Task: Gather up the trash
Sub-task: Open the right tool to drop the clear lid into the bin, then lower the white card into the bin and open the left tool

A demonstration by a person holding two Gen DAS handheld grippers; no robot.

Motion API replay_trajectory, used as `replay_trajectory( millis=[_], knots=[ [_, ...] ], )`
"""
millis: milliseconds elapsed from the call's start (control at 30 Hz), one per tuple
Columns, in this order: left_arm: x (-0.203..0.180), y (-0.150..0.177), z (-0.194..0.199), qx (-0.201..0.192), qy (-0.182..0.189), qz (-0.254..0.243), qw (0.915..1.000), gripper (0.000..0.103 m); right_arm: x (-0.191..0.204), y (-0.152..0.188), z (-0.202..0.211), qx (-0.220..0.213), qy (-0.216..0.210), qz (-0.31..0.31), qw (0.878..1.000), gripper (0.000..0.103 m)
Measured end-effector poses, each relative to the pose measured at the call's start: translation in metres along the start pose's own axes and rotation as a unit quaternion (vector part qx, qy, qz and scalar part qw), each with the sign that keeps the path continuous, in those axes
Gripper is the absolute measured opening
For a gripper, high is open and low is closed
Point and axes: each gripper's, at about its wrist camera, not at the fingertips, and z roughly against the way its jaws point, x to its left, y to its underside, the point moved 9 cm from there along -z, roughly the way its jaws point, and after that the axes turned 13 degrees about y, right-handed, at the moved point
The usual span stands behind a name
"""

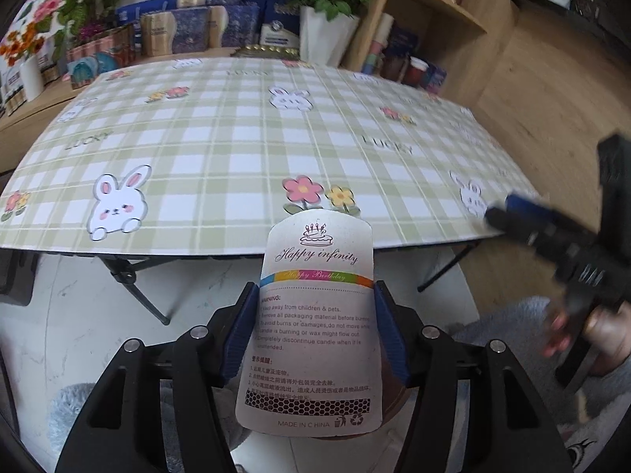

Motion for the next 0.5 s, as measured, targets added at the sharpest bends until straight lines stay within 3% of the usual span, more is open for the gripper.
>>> replay_trajectory(
  millis=[267,500],
  knots=[
    [-0.013,0.028,-0.062,0.088,-0.021,-0.063,0.9939,0.059,-0.034,-0.02,0.027,-0.03,0.016,-0.039,0.999,0.097],
    [-0.007,0.059,-0.115,0.16,-0.049,-0.093,0.9815,0.06,-0.047,-0.019,0.037,-0.037,0.028,-0.044,0.998,0.097]
  ],
)
